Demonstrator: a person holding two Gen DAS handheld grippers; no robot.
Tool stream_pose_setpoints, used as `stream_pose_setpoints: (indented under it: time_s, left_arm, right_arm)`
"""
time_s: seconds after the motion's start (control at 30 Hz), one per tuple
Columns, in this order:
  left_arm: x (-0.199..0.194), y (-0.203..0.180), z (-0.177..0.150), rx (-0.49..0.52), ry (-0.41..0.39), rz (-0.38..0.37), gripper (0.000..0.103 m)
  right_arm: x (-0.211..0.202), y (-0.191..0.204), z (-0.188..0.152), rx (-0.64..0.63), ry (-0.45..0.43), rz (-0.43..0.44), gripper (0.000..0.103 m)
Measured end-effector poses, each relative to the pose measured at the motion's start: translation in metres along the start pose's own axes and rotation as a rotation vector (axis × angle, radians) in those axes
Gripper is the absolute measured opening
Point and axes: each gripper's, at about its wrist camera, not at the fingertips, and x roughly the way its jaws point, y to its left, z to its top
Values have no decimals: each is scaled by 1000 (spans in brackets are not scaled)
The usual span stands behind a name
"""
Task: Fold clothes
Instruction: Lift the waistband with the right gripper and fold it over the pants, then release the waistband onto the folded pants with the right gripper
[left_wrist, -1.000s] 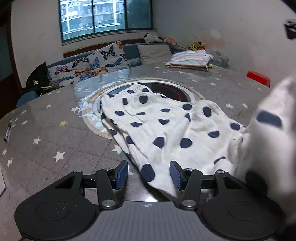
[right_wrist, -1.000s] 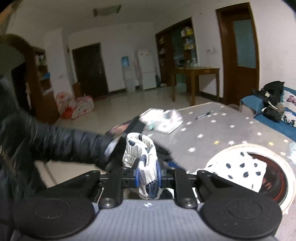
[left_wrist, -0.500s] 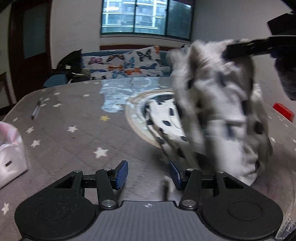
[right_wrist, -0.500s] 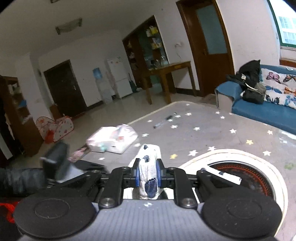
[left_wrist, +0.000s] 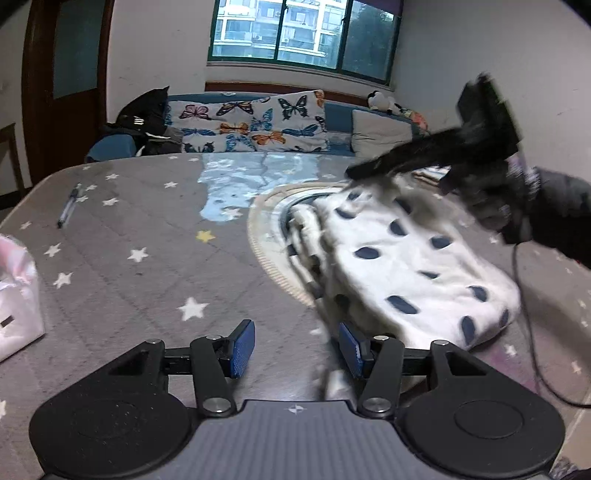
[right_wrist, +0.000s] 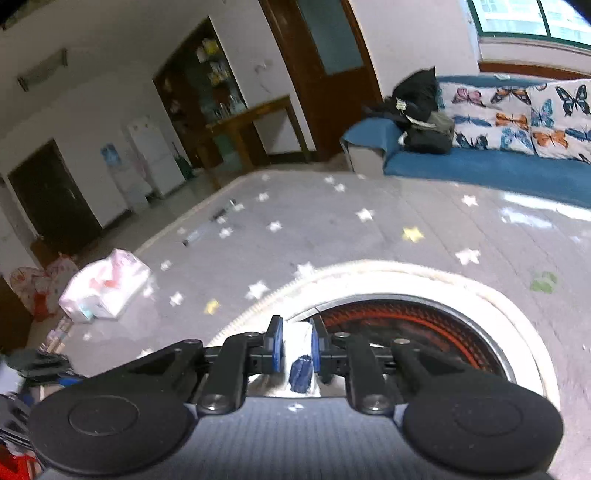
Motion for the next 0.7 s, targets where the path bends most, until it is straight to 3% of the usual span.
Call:
stream_pose_setpoints:
  time_s: [0.17,0.27,0.43,0.5,0.7]
  left_arm:
    - [-2,-13,14,-24,-31,-25,56]
    - [-5,-22,22,-15,-55,-41,56]
    - [-11,-31,31,4,-105,-66,60]
    - [-12,-34,32,14,-114,-69,63]
    - [-3,-34,26,33,-87,-34,65]
  right_arm:
    - [5,-3,-3,-17,35,-44,13]
    - [-5,12,1,-72,7,-49,11]
    - [-32,32,20,-126,-187,19,10]
    - [-37,30,23,-128,-254,-11,10]
    - [3,-5,11,-60,-93,-193,15]
